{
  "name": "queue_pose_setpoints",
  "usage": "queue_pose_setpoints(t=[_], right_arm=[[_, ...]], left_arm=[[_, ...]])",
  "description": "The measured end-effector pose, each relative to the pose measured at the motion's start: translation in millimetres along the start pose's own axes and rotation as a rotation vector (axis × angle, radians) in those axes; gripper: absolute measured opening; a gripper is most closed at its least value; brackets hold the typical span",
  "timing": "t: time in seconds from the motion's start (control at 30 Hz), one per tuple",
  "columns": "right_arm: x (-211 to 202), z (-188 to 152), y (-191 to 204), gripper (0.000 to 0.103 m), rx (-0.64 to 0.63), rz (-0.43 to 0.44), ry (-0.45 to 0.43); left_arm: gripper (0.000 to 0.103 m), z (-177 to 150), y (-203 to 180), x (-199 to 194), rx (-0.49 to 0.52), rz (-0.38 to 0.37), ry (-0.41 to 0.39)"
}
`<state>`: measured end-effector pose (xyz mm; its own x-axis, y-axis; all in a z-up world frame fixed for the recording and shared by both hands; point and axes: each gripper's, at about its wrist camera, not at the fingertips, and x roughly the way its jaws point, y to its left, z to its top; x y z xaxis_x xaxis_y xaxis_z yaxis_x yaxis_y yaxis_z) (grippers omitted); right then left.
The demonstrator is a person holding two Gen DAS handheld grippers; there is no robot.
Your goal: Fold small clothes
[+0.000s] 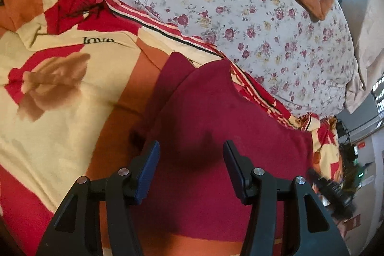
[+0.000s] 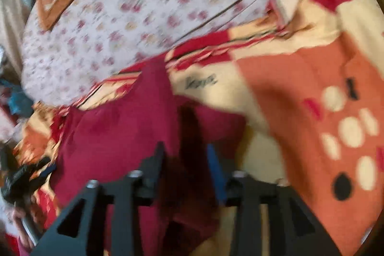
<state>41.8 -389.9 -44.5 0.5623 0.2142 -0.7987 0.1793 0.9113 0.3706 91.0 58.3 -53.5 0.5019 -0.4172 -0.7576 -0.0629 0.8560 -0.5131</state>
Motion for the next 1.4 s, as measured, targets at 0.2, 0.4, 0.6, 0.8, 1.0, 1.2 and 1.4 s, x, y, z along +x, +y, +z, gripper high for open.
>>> queue_pose_setpoints(t=[0.2, 0.4, 0.6, 0.8, 1.0, 1.2, 1.4], right_arm=[[-16.3, 7.3, 72.6, 0.044, -0.214, 0.098, -0.035], [52.4, -4.4, 184.9, 0.044, -0.504, 0.171, 0.104], [128.8, -9.3, 254.8, 0.044, -0.617, 0.146, 0.199], [165.6, -3.1, 296.1, 0.043, -0.669, 0.088, 0.172], [201.6, 4.5, 313.8, 0.043, -0.636, 0.043, 0.201], [176.3, 6.5, 307.2, 0.045, -0.540, 0.131, 0.184], [191.2, -4.8, 313.1, 0.050, -0.588, 0.075, 0.263]], left_arm=[[0.034, -13.6, 3.0, -0.2, 0.021, -0.011, -0.028], [0.034, -20.8, 7.4, 5.7, 0.026, -0.024, -0.042], [0.034, -25.7, 6.8, 9.0, 0.069, -0.027, -0.060], [0.034, -25.6, 5.6, 11.4, 0.107, -0.033, -0.061], [0.034, -23.5, 8.5, 12.0, 0.109, -0.052, -0.059], [0.034, -23.0, 11.7, 10.5, 0.091, -0.073, -0.053], [0.034, -23.5, 12.8, 9.5, 0.095, -0.081, -0.057]])
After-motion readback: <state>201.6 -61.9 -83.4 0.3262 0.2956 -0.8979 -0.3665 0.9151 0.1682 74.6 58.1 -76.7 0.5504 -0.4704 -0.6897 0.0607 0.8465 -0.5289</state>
